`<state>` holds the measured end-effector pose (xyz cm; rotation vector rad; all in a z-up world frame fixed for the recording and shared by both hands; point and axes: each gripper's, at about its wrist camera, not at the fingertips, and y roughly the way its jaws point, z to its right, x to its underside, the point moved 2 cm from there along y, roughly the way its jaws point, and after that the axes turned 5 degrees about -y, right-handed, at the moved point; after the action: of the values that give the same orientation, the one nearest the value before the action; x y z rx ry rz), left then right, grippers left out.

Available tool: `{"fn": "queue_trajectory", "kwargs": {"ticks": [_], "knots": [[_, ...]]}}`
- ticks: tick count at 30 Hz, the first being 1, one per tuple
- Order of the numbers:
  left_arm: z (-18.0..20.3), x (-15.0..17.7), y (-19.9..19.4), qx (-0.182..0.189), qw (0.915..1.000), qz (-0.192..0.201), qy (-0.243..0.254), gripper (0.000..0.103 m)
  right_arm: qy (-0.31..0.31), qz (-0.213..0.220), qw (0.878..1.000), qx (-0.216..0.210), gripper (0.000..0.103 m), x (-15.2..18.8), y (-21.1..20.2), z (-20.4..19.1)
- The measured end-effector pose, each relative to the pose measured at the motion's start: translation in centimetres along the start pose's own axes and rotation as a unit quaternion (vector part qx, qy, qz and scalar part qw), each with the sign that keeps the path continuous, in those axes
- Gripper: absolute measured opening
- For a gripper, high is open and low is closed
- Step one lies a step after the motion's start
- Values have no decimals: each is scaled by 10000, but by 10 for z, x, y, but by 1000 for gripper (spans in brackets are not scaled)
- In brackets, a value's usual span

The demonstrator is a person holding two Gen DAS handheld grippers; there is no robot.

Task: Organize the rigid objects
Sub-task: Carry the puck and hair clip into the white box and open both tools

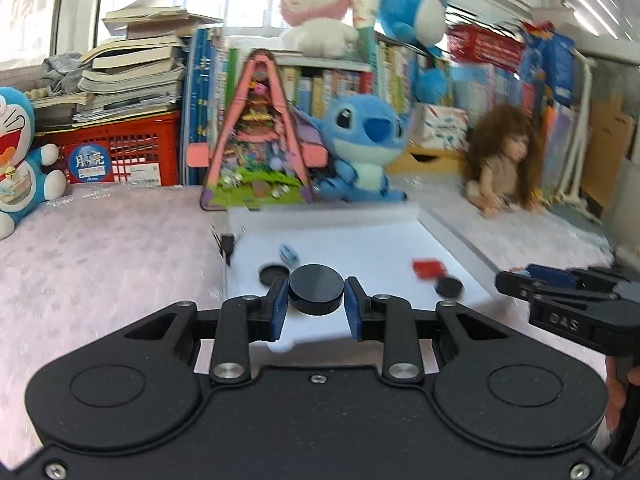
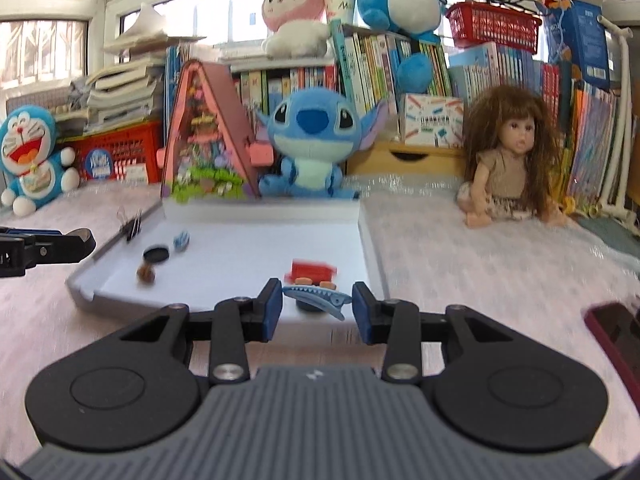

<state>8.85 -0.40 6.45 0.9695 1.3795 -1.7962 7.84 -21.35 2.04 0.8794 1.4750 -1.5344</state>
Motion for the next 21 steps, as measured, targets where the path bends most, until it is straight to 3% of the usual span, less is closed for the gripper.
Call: {"fn": "queue_trajectory", "kwargs": {"ticks": [7,10,16,21], "knots": [[-13,-36,45,-249,9994,167,-142,28,121,279,9994,-148,44,-26,31,12],[-17,-45,70,-192,9992,291,-209,28,164,301,9993,-157,44,-32,47,14],[-33,-61,135,-276,9975,-67,-645,28,-57,271,9993,-236,44,-38,84,11],[-39,-63,176,-459,9959,-416,-662,28,-150,-51,9997,-198,44,-33,111,12]]}}
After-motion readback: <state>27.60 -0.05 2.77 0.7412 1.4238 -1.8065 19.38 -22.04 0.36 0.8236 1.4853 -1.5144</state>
